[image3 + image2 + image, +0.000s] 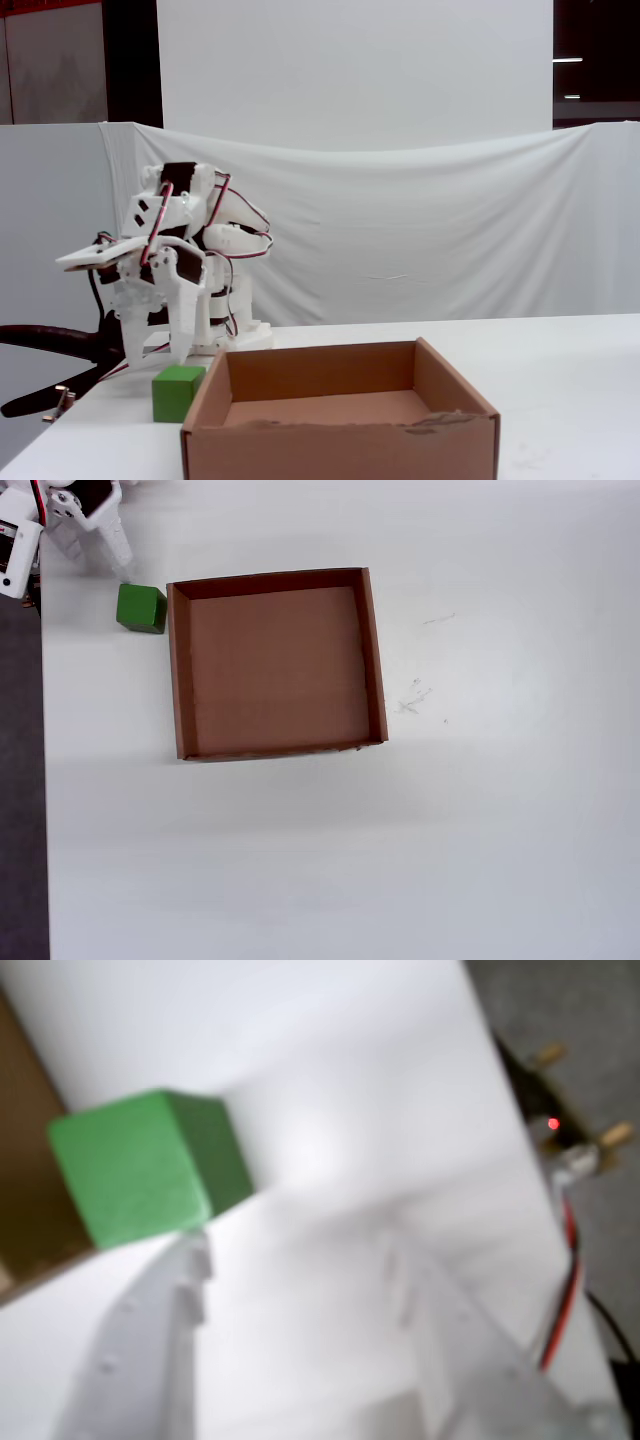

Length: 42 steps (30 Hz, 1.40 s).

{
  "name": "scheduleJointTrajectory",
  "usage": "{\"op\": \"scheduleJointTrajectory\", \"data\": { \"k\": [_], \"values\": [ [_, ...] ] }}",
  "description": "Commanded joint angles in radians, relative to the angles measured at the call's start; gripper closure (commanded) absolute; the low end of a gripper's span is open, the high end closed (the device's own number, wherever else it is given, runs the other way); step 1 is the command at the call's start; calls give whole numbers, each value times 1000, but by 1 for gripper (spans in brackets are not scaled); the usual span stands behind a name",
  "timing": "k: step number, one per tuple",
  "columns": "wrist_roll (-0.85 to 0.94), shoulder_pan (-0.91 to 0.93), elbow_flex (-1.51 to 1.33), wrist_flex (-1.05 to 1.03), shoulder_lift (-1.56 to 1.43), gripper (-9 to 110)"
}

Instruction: Grasp a green cube and put it in a box.

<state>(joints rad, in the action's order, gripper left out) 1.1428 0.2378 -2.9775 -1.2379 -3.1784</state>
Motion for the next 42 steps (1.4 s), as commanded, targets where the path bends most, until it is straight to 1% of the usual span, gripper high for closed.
{"op": "scheduleJointTrajectory", "data": {
  "k": [1,7,11,17,21,27,30,32,36,39,42],
  "values": [
    [-3,-11,6,-6,-6,78],
    [-3,-34,11,74,-6,76],
    [2,-40,43,89,8,76],
    [5,-58,115,118,112,76],
    [14,-71,149,189,189,76],
    [137,-87,158,321,301,76],
    [268,-87,186,360,376,76],
    [311,-91,225,373,433,76],
    [408,-114,353,328,509,76],
    [540,-123,437,264,529,76],
    [624,-164,483,258,557,76]
  ]
}}
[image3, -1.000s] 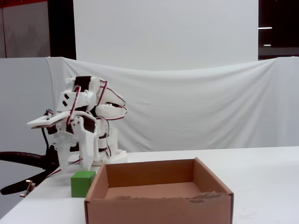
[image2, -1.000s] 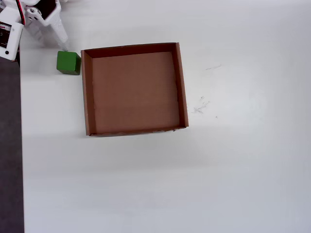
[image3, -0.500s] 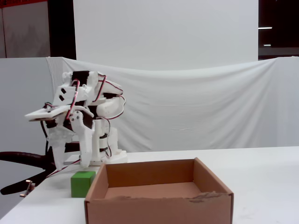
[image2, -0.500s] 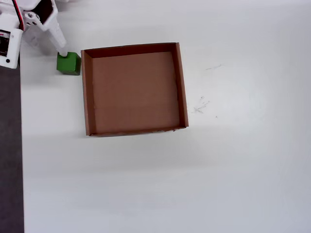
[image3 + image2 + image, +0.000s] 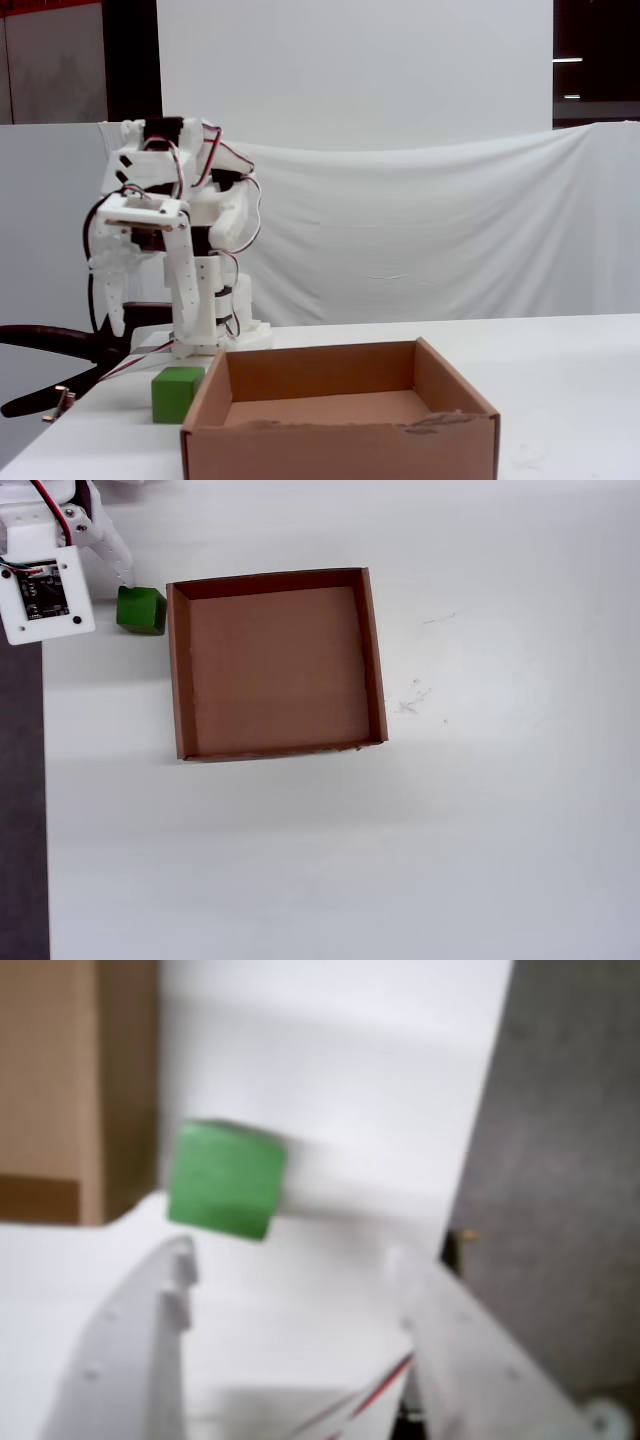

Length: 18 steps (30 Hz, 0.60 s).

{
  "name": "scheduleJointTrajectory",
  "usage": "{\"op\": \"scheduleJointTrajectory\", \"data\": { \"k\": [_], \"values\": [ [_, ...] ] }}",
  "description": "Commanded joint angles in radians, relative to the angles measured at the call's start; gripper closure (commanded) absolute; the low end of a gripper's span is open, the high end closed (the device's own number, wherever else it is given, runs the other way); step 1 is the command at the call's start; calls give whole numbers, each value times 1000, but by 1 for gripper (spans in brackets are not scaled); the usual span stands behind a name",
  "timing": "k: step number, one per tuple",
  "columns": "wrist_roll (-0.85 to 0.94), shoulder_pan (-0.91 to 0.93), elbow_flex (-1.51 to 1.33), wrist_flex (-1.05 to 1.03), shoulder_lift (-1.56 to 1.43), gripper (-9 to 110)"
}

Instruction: Grasp a green cube and put it in a box.

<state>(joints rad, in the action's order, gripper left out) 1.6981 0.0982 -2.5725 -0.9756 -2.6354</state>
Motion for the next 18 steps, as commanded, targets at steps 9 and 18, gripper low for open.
{"op": "scheduleJointTrajectory", "data": {
  "k": [9,18],
  "values": [
    [434,-104,179,37,147,75],
    [882,-31,137,160,207,75]
  ]
}}
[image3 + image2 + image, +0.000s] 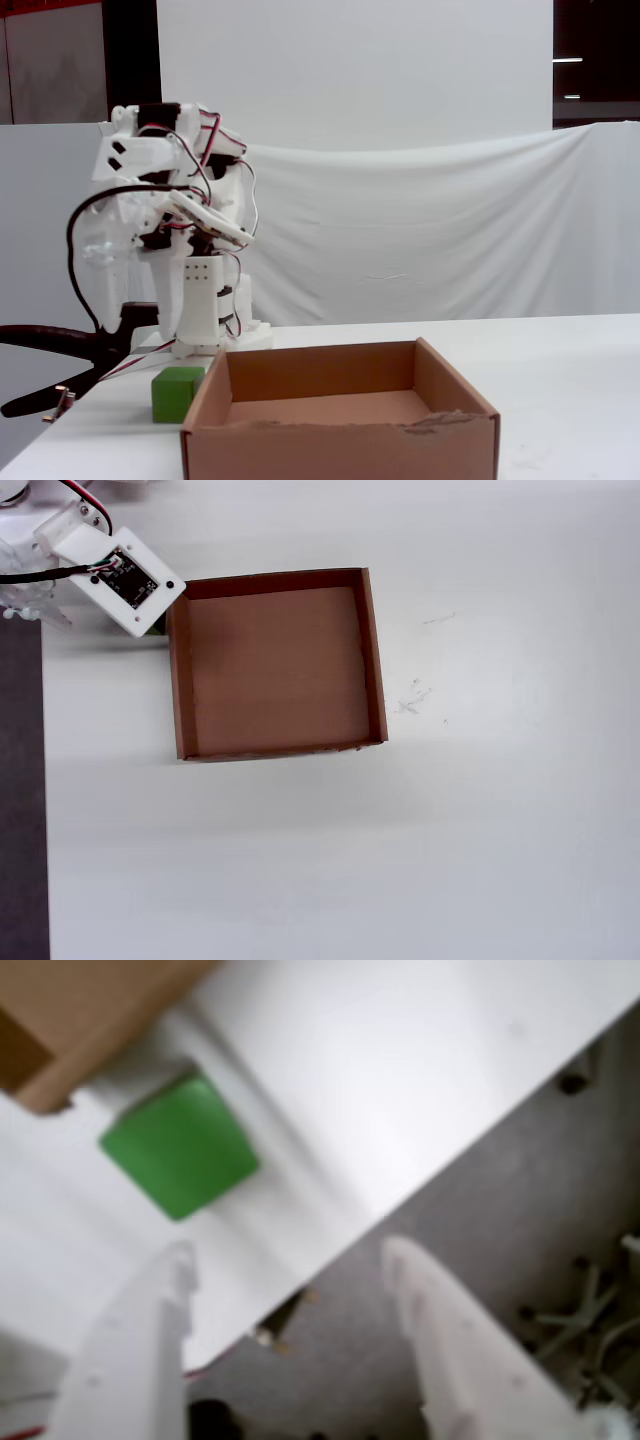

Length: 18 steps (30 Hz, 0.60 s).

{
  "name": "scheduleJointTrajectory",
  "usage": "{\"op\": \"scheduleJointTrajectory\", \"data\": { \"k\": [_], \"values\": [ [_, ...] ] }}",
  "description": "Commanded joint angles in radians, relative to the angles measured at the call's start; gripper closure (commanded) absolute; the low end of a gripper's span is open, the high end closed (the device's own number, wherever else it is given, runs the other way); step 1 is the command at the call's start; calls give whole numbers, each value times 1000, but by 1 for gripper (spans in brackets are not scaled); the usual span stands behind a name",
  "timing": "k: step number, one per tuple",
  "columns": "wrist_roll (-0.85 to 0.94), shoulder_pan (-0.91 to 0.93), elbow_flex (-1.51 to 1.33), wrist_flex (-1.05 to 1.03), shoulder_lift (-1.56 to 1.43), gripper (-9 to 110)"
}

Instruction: Grasp a green cube and put it in a box.

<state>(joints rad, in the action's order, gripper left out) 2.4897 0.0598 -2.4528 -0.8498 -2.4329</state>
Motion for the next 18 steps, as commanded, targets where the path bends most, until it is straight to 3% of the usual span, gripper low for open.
{"op": "scheduleJointTrajectory", "data": {
  "k": [1,10,13,18],
  "values": [
    [112,2,17,57,15,75],
    [149,-87,-25,379,184,74],
    [141,-100,-23,327,181,74],
    [147,-112,38,58,123,74]
  ]
}}
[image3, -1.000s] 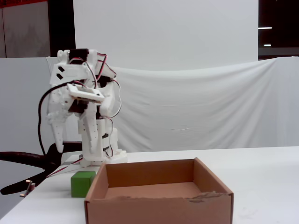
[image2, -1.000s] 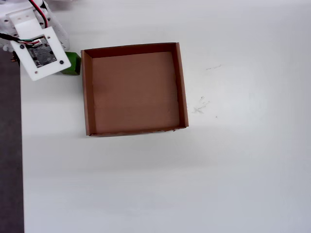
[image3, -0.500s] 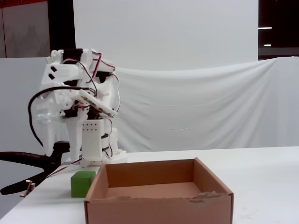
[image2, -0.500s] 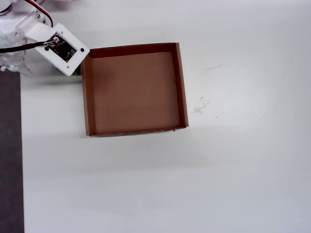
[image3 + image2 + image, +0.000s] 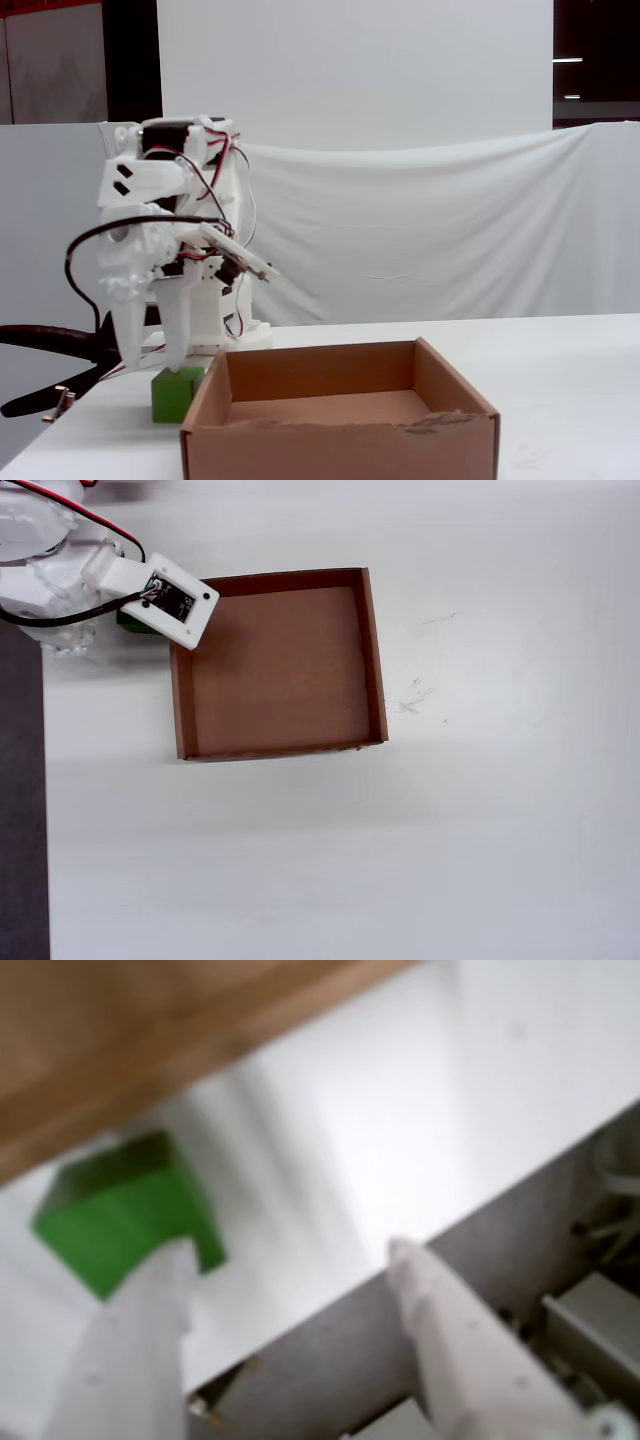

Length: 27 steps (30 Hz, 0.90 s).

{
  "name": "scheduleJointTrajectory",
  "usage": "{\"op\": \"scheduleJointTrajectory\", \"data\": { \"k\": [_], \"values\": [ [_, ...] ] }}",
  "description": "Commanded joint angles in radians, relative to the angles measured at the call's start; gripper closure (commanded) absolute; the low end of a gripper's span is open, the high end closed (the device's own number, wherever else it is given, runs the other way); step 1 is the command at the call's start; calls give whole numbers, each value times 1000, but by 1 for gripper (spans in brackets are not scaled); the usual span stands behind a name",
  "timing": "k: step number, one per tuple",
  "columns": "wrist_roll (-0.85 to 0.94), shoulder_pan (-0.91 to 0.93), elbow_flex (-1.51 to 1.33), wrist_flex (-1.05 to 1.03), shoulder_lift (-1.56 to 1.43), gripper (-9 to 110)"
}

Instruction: Grasp a green cube and put it in a box.

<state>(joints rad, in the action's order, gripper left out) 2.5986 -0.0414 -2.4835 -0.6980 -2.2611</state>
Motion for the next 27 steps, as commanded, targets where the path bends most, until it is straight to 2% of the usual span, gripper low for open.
{"op": "scheduleJointTrajectory", "data": {
  "k": [1,4,6,19,27],
  "values": [
    [40,-14,101,-167,-54,74],
    [40,-21,187,-336,-58,74],
    [40,-26,216,-373,-54,74],
    [41,-44,339,-325,146,74],
    [41,-55,311,-222,225,74]
  ]
}}
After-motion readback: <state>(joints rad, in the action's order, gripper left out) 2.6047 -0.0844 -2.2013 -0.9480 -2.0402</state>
